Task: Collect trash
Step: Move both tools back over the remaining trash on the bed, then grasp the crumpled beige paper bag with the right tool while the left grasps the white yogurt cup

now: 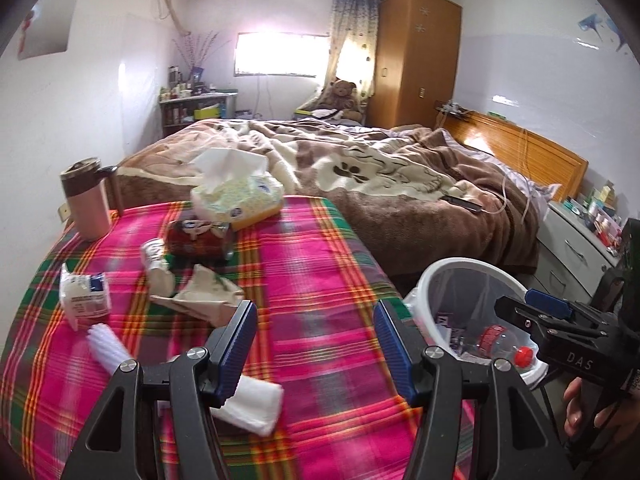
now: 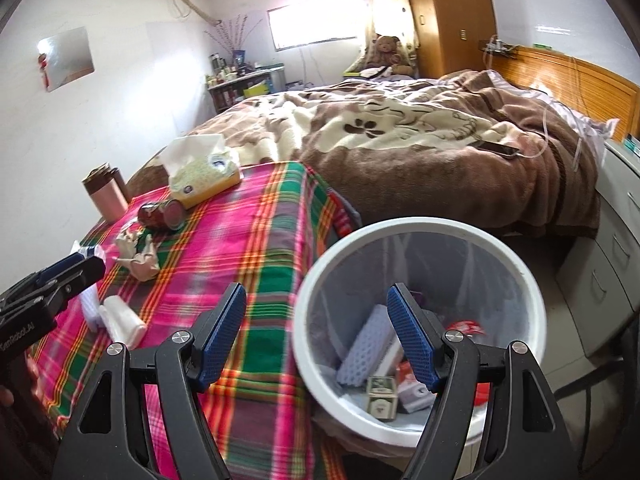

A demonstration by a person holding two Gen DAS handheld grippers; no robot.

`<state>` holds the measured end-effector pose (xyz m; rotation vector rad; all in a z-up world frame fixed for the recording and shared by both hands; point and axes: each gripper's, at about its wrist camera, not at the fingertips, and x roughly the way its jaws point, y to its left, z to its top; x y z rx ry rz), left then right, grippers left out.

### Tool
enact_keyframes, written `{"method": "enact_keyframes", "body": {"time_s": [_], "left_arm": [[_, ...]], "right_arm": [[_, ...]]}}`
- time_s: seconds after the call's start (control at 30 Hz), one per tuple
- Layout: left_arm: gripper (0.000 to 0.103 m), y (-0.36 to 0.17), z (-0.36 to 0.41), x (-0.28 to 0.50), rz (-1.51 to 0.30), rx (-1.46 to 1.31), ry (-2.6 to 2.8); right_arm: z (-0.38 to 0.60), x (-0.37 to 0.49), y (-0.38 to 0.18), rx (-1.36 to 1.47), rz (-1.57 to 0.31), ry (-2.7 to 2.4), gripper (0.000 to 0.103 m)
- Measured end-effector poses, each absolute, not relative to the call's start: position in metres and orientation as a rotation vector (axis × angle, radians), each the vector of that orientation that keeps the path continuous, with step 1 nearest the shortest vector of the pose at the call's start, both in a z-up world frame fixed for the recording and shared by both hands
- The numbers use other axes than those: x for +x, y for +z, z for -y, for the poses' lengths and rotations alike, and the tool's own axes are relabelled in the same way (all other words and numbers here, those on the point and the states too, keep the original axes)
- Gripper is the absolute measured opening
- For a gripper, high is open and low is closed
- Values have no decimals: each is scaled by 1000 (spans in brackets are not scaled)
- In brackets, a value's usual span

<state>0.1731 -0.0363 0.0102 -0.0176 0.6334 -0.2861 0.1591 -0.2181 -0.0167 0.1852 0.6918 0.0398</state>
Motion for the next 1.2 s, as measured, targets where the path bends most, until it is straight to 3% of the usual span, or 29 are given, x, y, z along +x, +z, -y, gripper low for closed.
{"method": "enact_keyframes", "body": {"time_s": [1.2], "left_arm": [[67, -14, -183, 235, -697, -151, 42]], "right_arm": [[66, 255, -36, 57, -825, 296, 74]]}}
